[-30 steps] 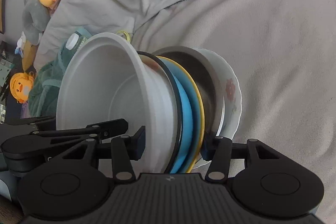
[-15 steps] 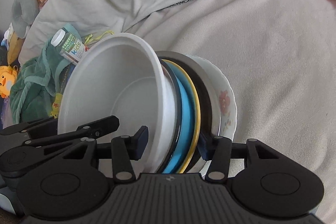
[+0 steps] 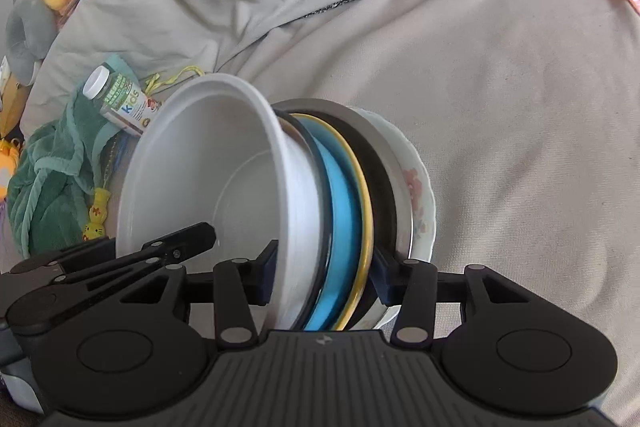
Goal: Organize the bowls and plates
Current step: 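Lower the bowl stack with both tools into the steel bowl on the floral plate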
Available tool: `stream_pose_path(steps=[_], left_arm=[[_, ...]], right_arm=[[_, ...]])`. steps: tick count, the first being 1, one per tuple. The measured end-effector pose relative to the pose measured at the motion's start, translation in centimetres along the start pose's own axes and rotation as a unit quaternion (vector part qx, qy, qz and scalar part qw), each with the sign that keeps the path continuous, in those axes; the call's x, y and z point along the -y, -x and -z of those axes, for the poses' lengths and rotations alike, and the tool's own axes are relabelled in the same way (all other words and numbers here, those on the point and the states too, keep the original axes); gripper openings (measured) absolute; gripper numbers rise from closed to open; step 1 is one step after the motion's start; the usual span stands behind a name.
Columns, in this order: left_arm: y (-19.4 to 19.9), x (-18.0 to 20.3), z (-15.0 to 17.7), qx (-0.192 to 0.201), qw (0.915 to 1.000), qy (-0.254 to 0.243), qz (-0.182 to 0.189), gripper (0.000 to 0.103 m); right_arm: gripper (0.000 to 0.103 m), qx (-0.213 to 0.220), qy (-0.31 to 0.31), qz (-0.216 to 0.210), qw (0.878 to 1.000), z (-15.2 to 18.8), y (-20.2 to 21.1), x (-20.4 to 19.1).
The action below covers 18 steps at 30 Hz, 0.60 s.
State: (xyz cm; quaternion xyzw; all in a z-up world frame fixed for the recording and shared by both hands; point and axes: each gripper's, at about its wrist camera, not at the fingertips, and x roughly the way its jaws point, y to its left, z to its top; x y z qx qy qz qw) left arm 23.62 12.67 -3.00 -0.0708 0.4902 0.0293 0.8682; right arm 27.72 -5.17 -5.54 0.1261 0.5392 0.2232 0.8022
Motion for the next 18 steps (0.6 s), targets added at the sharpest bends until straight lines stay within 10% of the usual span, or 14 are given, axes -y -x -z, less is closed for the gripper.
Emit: stream_pose_path(steps=[14, 18], left_arm=[[1.5, -1.4, 0.2, 0.012, 0.9973, 0.026, 0.068, 0.019], [1.1, -0.6, 0.6, 0.014, 0.9991, 0.013, 0.039, 0.02]], right_arm=[[0.046, 0.06, 0.048, 0.049, 0.996, 0.6, 4.1, -1.0], [0.03, 0.04, 0.043, 0.048, 0.997, 0.8, 3.4, -0.3]])
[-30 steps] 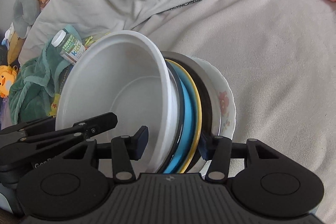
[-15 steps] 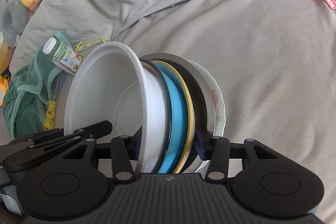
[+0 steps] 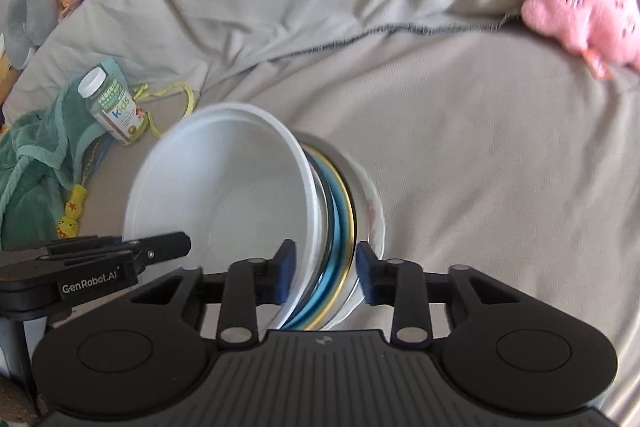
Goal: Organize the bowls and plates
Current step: 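Lower the bowl stack with both tools into the steel bowl on the floral plate, then settle the bowl stack upright on the steel bowl with both tools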
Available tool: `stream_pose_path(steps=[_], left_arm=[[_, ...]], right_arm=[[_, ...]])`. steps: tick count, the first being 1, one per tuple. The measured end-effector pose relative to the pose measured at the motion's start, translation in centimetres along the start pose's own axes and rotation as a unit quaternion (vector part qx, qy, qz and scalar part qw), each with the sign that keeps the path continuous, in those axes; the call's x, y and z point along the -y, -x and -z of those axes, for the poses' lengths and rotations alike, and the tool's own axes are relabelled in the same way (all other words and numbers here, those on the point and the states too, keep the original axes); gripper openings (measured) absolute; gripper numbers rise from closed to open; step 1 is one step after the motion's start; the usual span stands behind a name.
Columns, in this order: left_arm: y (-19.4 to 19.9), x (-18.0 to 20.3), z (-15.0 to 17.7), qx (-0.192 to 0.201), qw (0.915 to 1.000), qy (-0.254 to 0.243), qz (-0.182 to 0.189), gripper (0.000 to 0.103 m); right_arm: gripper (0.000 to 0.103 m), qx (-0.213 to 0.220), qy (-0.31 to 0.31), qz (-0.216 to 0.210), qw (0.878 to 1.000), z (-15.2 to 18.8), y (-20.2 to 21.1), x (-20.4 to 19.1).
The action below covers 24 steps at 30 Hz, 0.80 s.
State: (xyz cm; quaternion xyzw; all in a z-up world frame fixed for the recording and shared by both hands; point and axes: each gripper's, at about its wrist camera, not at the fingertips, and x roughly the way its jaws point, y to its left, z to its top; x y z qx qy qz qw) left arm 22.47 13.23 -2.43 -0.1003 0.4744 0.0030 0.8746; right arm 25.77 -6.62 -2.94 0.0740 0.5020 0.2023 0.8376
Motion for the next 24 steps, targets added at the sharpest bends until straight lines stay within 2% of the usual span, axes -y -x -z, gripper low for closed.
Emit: stream_pose_path(steps=[8, 14, 16, 18, 24], left_arm=[[0.5, -0.1, 0.4, 0.038, 0.9985, -0.023, -0.034, 0.022], [0.9, -1.6, 0.4, 0.052, 0.9986, -0.006, 0.008, 0.024], [1.3, -2.0, 0.5, 0.063, 0.9978, 0.004, 0.018, 0.029], [1.4, -2.2, 0.7, 0.067, 0.9975, 0.008, 0.018, 0.034], [0.5, -2.6, 1.2, 0.067, 0.9977, 0.006, -0.003, 0.042]], right_arm=[[0.03, 0.022, -0.016, -0.016, 1.0, 0.5, -2.0, -0.6], [0.03, 0.036, -0.004, 0.008, 0.999, 0.9, -2.0, -1.7], [0.03, 0.036, 0.0, 0.019, 0.999, 1.1, -1.8, -1.9], [0.032, 0.037, 0.006, 0.025, 0.999, 1.2, -1.8, -2.0], [0.047, 0.05, 0.004, 0.04, 0.998, 1.5, -1.6, -1.8]])
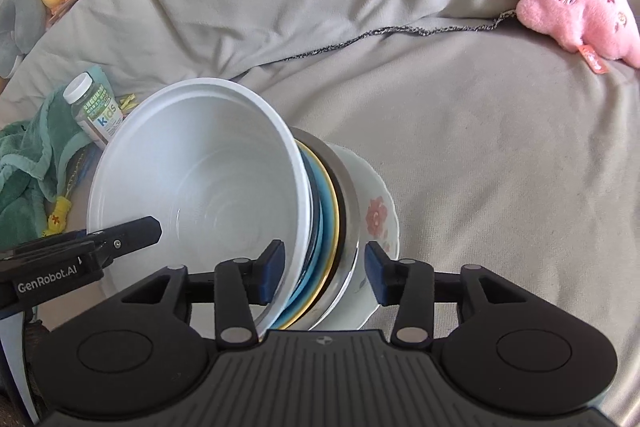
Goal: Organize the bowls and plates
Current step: 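Settle the bowl stack upright on the steel bowl with both tools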
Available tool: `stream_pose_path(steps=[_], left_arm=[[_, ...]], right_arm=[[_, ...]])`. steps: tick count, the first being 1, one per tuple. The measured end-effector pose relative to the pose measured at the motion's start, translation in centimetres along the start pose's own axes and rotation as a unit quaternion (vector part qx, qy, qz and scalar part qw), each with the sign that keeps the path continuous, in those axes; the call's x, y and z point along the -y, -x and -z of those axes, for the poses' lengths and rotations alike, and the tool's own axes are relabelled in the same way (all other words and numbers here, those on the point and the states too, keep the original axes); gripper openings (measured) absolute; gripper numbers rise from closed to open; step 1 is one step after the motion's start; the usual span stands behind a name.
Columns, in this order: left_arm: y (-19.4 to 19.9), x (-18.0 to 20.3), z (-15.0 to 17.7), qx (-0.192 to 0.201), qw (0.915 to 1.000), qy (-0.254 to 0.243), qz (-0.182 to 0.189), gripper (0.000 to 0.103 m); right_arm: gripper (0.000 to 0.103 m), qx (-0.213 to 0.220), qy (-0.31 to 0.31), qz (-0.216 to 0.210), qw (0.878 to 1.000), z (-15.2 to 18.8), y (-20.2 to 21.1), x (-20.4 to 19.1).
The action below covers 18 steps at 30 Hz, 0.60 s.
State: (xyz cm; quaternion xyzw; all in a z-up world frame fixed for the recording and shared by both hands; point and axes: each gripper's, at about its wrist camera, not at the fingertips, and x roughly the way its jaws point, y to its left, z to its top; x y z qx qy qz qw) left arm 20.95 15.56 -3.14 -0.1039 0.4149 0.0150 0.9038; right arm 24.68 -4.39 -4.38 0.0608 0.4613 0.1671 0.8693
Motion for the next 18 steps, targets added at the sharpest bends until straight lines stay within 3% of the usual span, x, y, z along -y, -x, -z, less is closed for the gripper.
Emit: stream_pose_path(steps=[5, 18], left_arm=[[-0.8, -0.5, -0.1, -0.012, 0.9999, 0.011, 0.001, 0.042], [-1.6, -0.5, -0.1, -0.019, 0.9997, 0.007, 0.011, 0.044]], right_arm=[[0.059, 0.007, 0.009, 0.005, 1.0, 0.2, 0.1, -0.2], [0.061, -0.027, -0.005, -0.019, 0.999, 0.9, -1.3, -0.5]])
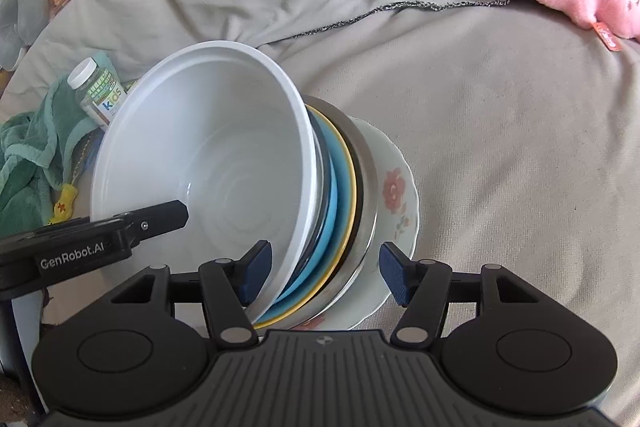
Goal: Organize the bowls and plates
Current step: 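Settle the bowl stack upright on the steel bowl with both tools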
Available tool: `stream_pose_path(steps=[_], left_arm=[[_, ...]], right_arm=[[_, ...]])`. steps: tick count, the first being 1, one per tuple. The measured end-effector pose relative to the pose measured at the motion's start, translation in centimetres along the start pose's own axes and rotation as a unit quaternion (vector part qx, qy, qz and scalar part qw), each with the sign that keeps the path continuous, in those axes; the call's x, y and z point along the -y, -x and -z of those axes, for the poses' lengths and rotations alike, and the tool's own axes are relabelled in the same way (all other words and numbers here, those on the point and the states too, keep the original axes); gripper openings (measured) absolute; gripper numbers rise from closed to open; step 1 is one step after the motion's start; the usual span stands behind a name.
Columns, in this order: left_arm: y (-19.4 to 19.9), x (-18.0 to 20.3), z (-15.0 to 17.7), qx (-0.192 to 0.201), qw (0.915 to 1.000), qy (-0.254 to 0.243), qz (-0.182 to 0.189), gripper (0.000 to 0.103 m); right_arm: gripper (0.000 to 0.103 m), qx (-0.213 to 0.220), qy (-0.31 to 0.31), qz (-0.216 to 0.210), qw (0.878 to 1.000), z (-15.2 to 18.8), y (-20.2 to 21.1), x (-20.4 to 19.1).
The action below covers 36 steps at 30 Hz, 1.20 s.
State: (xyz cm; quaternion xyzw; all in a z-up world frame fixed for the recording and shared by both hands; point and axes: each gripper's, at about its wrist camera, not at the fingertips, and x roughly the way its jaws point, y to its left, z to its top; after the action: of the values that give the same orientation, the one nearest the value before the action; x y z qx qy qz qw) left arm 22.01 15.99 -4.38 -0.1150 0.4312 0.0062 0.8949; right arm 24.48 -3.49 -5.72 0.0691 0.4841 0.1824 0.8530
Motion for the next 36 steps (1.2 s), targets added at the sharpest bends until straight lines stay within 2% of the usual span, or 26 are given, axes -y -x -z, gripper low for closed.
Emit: stream_pose_path(steps=[2, 7, 9, 12, 17, 21, 24, 25, 26, 31, 36], left_arm=[[0.0, 0.0, 0.1, 0.001, 1.0, 0.001, 0.0, 0.044], [0.0, -0.2, 0.2, 0.004, 1.0, 0.004, 0.004, 0.043], [-0.4, -0.3, 0.3, -0.01, 0.9999, 0.008, 0.003, 0.043], [-1.4, -0.6, 0.7, -0.032, 0.9993, 0.013, 0.013, 0.043], [-1.4, -0.2, 1.0, -0.036, 0.9992, 0.011, 0.016, 0.043], [-1.4, -0.3, 1.0, -0.04, 0.9988, 0.022, 0.019, 0.043], [-1.3, 0.0, 0.8, -0.046, 0.9986, 0.022, 0.018, 0.046], [-1.3, 0.1, 0.7, -0.048, 0.9985, 0.02, 0.017, 0.049], [-1.4, 0.3, 0.6, -0.05, 0.9985, 0.017, 0.015, 0.05], [-1.6, 0.7, 0.3, -0.05, 0.9985, 0.013, 0.017, 0.053], [-2.3, 0.5, -0.2, -0.053, 0.9974, 0.018, 0.046, 0.053]], right_arm=[[0.066, 0.001, 0.01, 0.012, 1.0, 0.0, 0.0, -0.5], [0.07, 0.006, 0.039, 0.038, 0.999, 0.3, 0.3, -1.7], [0.072, 0.013, 0.052, 0.048, 0.997, 0.4, 0.5, -2.1], [0.08, 0.028, 0.076, 0.06, 0.995, 0.5, 1.0, -2.9], [0.082, 0.025, 0.065, 0.023, 0.997, 0.6, 1.5, -2.6], [0.082, 0.019, 0.037, 0.022, 0.999, 0.5, 0.9, -1.7], [0.075, 0.011, 0.036, 0.015, 0.999, 0.5, 0.3, -1.1], [0.064, 0.005, 0.029, 0.006, 1.0, 0.5, 0.0, -0.9], [0.061, -0.003, 0.02, -0.003, 1.0, 0.4, -0.2, -0.6], [0.054, -0.012, -0.003, -0.012, 1.0, 0.0, -0.4, 0.3], [0.049, -0.015, -0.013, 0.006, 1.0, -1.2, -0.6, 1.0]])
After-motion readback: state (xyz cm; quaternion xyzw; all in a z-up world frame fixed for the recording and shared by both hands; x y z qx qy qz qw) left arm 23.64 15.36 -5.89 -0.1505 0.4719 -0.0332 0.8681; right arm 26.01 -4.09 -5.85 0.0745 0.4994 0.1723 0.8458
